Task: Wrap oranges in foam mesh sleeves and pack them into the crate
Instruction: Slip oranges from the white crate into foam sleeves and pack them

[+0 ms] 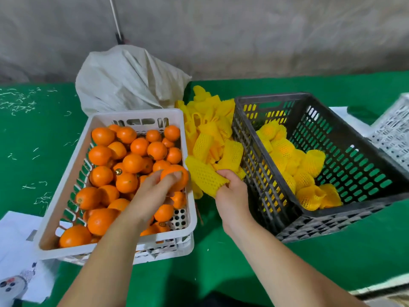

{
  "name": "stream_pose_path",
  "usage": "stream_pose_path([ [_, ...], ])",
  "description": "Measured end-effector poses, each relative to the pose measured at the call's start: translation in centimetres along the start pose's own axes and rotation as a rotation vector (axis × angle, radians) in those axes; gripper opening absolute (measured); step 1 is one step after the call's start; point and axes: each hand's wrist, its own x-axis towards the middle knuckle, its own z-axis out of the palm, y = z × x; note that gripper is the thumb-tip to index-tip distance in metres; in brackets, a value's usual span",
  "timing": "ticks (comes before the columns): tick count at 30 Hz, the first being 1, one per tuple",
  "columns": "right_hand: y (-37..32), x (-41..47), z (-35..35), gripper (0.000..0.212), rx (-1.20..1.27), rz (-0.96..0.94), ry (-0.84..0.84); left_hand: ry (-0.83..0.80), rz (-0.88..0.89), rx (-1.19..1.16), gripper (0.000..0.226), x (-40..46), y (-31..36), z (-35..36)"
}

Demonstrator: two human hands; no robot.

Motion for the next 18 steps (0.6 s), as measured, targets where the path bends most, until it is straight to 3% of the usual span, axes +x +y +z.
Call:
stream_pose_path([
  [2, -0.6, 0.3, 0.5, 0.022, -0.033, -0.094, -0.022, -0.049, 0.022, -0.374, 0.069, -1.6, -0.5, 2.0],
  [4, -0.5, 0.5, 0.9, 0.016, -0.068, -0.154, -0.016, -0.104, 0.010, -0.594, 0.076, -3.2, -1.0, 3.2],
  [8, 0.7, 0.9, 1.5, 0.027, -0.183, -0.143, 0.005, -0.282, 0.072, -0.455, 0.113, -3.9, -1.3, 3.6],
  [10, 0.9, 1.1, 1.3, 0.020, -0.224, -0.135, 0.005, -0.251, 0.079, -0.438, 0.099, -3.6, -1.2, 3.7],
  [13, 0.9, 1.6, 0.1, 0.014, -0.297, -0.159, -0.004, -0.111, 0.114, -0.475, 0.056, -3.0, -1.3, 4.1],
  [18, 0.4, 0.3, -0.6, 0.026, -0.294, -0.245, -0.058, 0.011, 0.153, -0.436, 0.035, -2.6, -1.3, 4.8],
])
